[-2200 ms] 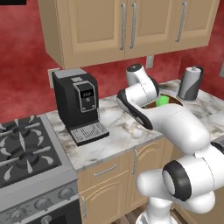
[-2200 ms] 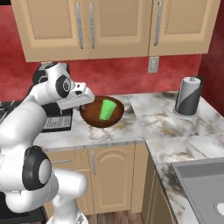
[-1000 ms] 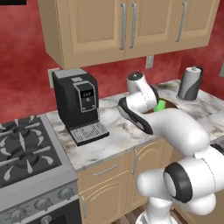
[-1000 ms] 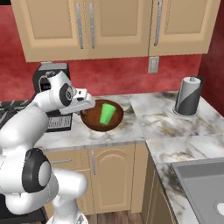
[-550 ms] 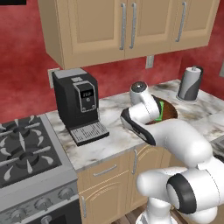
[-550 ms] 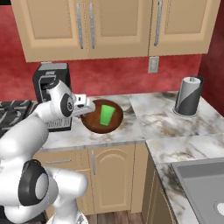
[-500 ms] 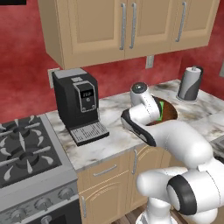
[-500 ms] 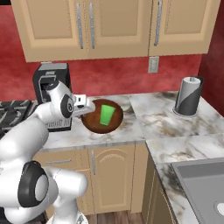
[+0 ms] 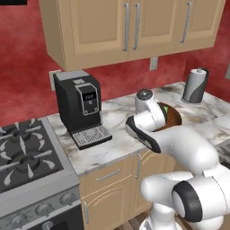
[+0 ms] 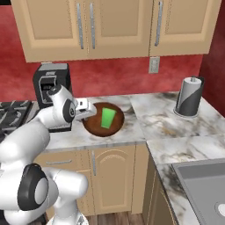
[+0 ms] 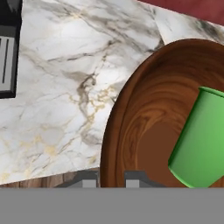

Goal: Place the cup inside the bowl on the dining table and move the bowl to any counter.

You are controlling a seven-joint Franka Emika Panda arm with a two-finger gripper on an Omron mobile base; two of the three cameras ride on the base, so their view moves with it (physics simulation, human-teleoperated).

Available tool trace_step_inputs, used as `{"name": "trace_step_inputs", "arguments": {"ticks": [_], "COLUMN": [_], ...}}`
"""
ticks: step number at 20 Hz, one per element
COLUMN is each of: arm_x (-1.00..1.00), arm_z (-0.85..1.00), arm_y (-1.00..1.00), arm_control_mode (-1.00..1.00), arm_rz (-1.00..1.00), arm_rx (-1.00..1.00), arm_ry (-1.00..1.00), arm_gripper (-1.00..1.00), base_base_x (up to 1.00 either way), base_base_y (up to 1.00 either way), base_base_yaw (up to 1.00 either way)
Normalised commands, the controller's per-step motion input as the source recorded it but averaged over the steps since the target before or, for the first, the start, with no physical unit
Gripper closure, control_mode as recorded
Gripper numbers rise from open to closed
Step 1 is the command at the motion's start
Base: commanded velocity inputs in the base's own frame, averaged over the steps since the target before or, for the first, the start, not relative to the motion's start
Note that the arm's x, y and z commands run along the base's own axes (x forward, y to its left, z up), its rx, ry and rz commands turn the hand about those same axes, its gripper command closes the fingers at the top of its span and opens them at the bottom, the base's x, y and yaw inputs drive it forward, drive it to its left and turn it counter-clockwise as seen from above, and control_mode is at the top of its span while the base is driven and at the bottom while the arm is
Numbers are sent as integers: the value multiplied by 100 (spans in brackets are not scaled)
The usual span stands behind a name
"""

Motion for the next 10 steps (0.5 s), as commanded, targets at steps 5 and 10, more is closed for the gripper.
{"name": "trace_step_inputs", "arguments": {"ticks": [5, 10], "arm_x": [1, 0], "arm_z": [0, 1], "arm_y": [0, 0], "arm_control_mode": [-100, -100], "arm_rz": [1, 0], "arm_rx": [-1, 0], "arm_ry": [13, 9], "arm_gripper": [100, 100], "base_base_x": [0, 0], "base_base_y": [0, 0], "base_base_yaw": [0, 0]}}
